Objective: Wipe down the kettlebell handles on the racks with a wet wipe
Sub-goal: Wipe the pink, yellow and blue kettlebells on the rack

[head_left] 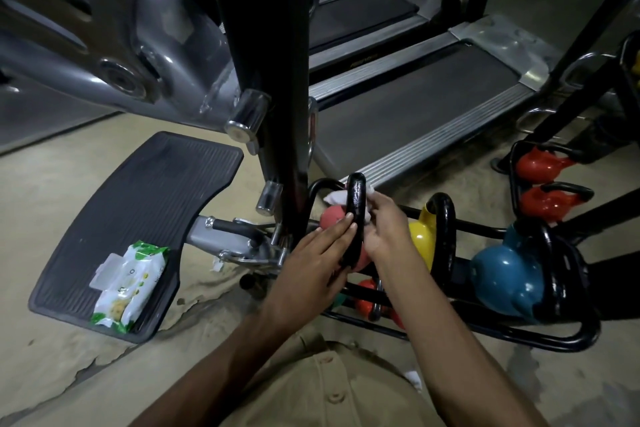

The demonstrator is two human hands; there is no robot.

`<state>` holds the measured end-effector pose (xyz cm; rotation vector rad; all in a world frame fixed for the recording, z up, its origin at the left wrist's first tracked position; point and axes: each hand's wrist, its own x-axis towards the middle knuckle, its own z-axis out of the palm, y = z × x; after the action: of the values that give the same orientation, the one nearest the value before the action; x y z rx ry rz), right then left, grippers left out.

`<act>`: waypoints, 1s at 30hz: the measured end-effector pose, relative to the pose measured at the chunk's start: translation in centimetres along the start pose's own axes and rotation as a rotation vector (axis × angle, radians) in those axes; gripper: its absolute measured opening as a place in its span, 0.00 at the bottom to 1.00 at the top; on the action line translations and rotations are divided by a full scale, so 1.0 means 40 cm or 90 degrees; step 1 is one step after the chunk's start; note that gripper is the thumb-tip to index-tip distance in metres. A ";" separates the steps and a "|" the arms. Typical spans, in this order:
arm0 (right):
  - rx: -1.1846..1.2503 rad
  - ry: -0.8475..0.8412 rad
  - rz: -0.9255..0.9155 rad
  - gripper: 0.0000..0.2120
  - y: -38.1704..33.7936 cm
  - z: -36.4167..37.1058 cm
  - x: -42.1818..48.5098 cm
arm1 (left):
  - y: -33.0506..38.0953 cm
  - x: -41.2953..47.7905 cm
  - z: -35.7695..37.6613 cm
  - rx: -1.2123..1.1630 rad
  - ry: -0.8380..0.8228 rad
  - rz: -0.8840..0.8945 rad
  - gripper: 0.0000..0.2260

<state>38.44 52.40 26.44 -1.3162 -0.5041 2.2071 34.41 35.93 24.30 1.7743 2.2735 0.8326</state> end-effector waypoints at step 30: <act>-0.263 0.013 -0.334 0.05 0.028 -0.047 -0.067 | 0.037 -0.033 0.030 0.012 -0.003 -0.081 0.33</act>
<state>40.91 49.98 26.84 -1.2162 -1.1954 1.7044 36.57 35.35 23.75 1.6172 2.3697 0.7864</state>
